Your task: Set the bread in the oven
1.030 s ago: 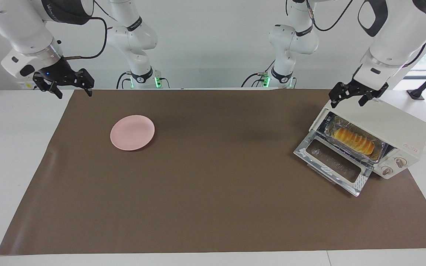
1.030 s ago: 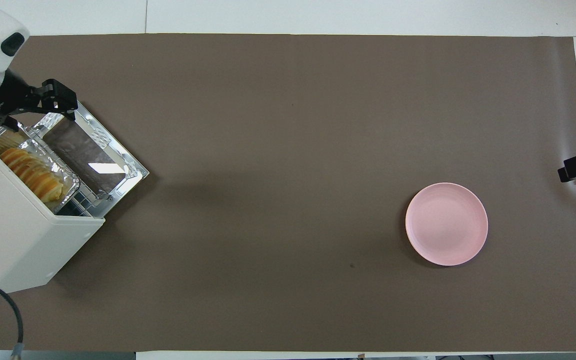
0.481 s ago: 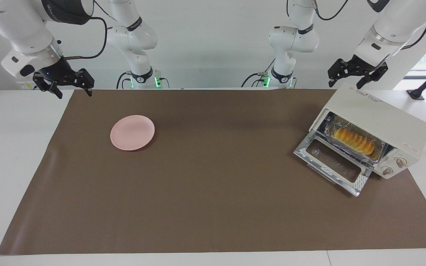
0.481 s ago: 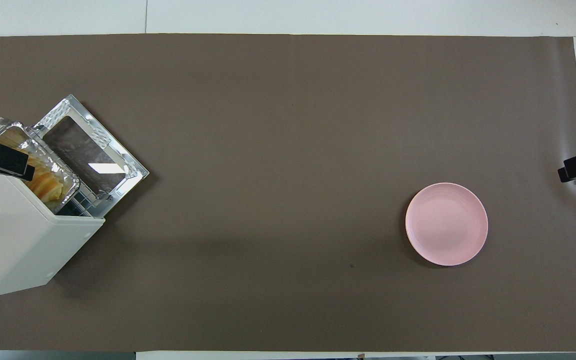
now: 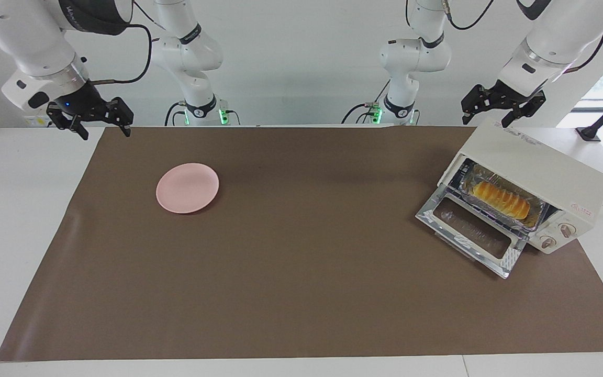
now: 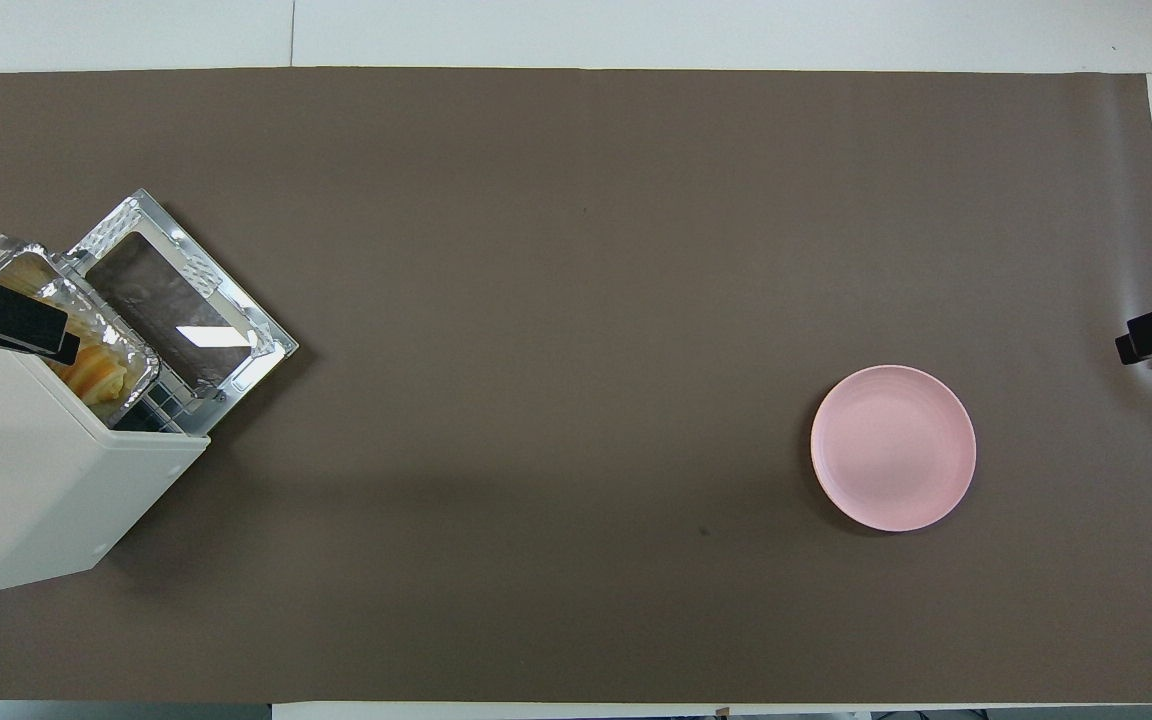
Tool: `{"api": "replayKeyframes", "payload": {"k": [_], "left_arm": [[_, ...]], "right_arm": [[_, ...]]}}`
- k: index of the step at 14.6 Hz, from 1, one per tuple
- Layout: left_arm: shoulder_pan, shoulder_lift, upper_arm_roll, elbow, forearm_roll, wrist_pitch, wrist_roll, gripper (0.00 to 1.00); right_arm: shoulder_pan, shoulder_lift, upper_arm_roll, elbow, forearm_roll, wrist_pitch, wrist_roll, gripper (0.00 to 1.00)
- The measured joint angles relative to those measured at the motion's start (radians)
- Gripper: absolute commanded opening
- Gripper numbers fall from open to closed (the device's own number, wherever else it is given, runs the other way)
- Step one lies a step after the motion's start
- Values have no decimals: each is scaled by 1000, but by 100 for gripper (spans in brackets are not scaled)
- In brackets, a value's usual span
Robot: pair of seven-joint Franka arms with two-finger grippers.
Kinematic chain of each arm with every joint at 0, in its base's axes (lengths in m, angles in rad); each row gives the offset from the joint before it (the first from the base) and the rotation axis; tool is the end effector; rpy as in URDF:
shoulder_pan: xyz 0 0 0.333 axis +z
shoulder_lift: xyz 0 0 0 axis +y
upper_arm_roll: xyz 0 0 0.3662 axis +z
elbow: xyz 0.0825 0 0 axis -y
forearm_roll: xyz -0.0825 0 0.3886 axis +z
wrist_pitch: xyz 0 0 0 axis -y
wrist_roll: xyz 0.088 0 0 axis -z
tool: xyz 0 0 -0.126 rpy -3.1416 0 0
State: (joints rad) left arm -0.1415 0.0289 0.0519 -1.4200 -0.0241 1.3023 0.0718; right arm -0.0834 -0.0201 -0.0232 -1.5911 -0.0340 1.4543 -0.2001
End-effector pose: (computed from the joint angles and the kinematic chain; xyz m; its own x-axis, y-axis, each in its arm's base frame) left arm 0.5348 -0.0521 0.6884 0.9756 -0.1659 -0.1440 -0.1628 -0.9861 0.0328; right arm 0.5329 -0.0618 0.6479 0.9886 0.0902 -0.1207 0.0920 -0.9957 0.0097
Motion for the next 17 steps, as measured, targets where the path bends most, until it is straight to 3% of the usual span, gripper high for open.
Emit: {"api": "replayKeyframes", "payload": {"k": [6,13,17], "left_arm": [[5,-6,-39,-19,0,0,-34,100],[12,-67,-46,-189,2,105,-36,100],[33,-96,-46,-224,2,125,-36,100]], "right_arm": [[0,0,0,0,0,0,0,100],[0,0,0,0,0,0,0,100],[0,0,0,0,0,0,0,100]]}}
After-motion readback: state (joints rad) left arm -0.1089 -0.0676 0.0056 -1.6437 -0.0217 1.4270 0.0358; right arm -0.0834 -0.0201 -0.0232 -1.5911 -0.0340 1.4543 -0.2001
